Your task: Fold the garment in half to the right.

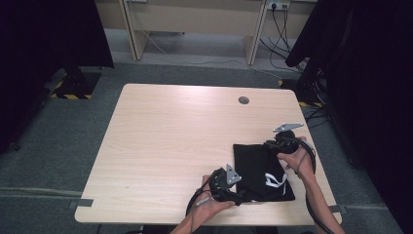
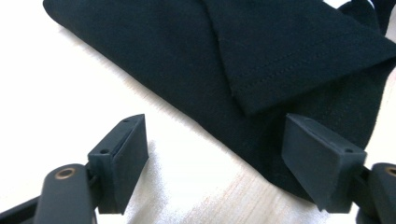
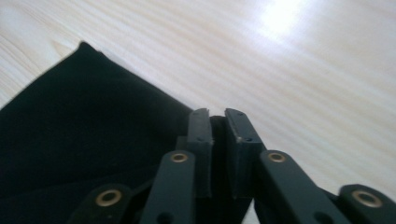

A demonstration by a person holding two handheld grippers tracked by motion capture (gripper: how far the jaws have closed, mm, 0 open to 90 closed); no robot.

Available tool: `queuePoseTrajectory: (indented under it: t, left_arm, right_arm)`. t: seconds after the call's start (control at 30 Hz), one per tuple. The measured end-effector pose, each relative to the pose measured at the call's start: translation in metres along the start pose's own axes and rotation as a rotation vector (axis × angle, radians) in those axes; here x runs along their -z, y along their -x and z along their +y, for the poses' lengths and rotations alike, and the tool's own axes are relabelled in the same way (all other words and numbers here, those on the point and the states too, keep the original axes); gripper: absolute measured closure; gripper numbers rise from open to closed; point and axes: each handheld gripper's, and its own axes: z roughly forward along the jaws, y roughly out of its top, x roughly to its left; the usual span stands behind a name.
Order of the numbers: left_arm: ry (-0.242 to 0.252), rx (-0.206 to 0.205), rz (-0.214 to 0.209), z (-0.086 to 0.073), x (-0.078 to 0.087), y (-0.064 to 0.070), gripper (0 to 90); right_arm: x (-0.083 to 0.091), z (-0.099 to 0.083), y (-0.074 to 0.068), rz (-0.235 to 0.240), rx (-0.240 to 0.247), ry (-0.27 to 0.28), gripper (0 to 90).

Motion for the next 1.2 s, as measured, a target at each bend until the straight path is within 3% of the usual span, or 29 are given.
queuePoseTrajectory:
  t: [0.23,0.4,0.5,0.57,0.63,0.7,0.8,0.93,1.03,1.13,1.2]
  left_arm:
    - [0.001,0.003,0.004,0.0,0.0,0.002,24.2]
    - [0.002,0.003,0.006,0.0,0.0,0.003,24.5]
    - [0.002,0.004,0.007,0.0,0.0,0.003,24.6]
    - [0.002,0.003,0.006,0.0,0.0,0.003,24.5]
    - [0.002,0.004,0.008,0.0,0.0,0.003,24.5]
    - [0.002,0.005,0.008,0.0,0.0,0.003,24.5]
    - [0.001,0.005,0.008,0.0,0.0,0.003,24.4]
    - [0.001,0.005,0.006,-0.001,0.001,0.002,24.3]
    - [0.001,0.005,0.007,-0.002,0.002,0.001,24.1]
    - [0.001,0.005,0.008,-0.003,0.004,0.0,23.8]
    - [0.001,0.005,0.008,-0.004,0.004,0.0,23.7]
  right_arm:
    - [0.024,-0.006,0.001,-0.048,0.04,0.048,84.3]
    - [0.0,-0.029,0.012,-0.064,0.011,-0.025,84.4]
    - [-0.003,-0.035,0.014,-0.053,-0.01,0.007,83.5]
    - [-0.003,-0.035,0.013,-0.063,-0.003,0.008,78.9]
    - [-0.002,-0.033,0.014,-0.103,-0.003,0.004,64.8]
    - [0.006,-0.03,0.013,-0.125,0.003,0.03,60.9]
    - [0.024,-0.025,0.002,-0.094,0.037,0.07,55.2]
    - [0.04,-0.029,-0.018,-0.023,0.078,0.044,53.3]
    - [0.04,-0.041,-0.026,0.035,0.065,0.018,52.8]
    - [0.031,-0.053,-0.03,0.047,0.069,-0.022,52.9]
    - [0.023,-0.057,-0.03,0.089,0.038,-0.011,53.2]
